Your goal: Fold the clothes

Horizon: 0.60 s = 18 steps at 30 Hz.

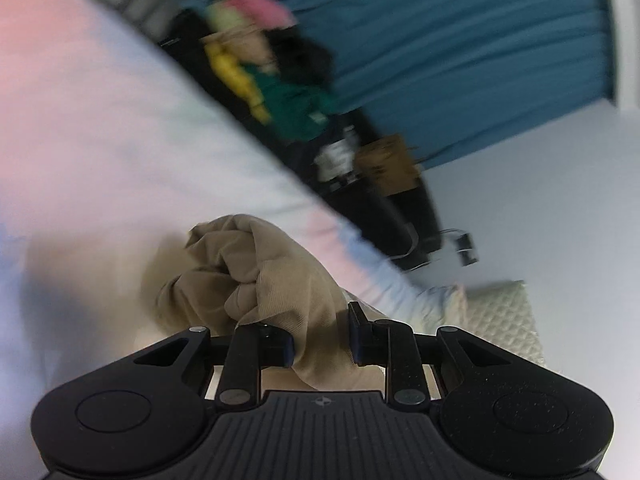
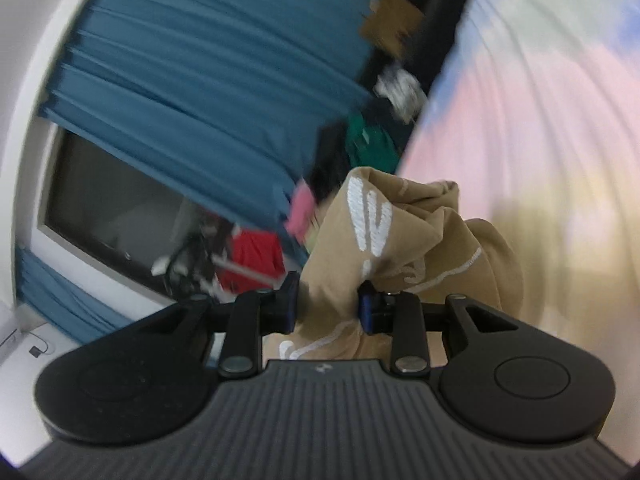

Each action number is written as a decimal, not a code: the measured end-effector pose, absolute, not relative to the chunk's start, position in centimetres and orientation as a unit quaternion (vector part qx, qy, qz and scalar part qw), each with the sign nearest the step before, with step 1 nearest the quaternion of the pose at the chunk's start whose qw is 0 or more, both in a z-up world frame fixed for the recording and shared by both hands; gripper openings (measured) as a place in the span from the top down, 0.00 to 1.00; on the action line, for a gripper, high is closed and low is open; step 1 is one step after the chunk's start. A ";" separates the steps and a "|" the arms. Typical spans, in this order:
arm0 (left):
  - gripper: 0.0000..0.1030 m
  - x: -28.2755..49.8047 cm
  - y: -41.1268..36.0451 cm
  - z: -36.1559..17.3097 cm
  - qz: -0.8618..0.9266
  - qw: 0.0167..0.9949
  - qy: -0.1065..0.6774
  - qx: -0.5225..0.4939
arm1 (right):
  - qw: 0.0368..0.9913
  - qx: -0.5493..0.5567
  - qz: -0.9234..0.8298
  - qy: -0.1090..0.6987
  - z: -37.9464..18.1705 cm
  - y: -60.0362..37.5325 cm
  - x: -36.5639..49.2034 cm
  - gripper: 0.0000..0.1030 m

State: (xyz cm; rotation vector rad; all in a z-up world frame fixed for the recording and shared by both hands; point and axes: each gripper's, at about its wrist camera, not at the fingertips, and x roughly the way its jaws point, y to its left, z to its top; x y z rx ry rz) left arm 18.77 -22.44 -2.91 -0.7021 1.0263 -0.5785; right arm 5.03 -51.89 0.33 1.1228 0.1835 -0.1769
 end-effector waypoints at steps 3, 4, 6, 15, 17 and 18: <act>0.73 21.0 -25.0 -4.2 -0.278 0.783 0.463 -0.309 | 0.853 0.508 -0.090 0.073 0.1 -53.4 7.7 0.68; 0.73 21.7 -25.9 -4.6 -0.282 0.786 0.459 -0.303 | 0.854 0.505 -0.095 0.079 -0.9 -53.6 8.1 0.68; 0.73 23.1 -27.7 -5.4 -0.289 0.792 0.452 -0.293 | 0.855 0.500 -0.105 0.093 -3.1 -54.0 8.7 0.68; 0.69 20.8 -28.5 -13.5 -0.302 0.812 0.448 -0.222 | 0.816 0.537 -0.132 0.168 -15.1 -51.2 3.1 0.68; 0.65 19.9 -28.0 -14.3 -0.308 0.817 0.439 -0.212 | 0.810 0.542 -0.135 0.176 -16.8 -50.6 2.0 0.68; 0.62 19.6 -27.9 -14.4 -0.311 0.821 0.434 -0.205 | 0.806 0.549 -0.135 0.175 -17.5 -50.5 1.6 0.68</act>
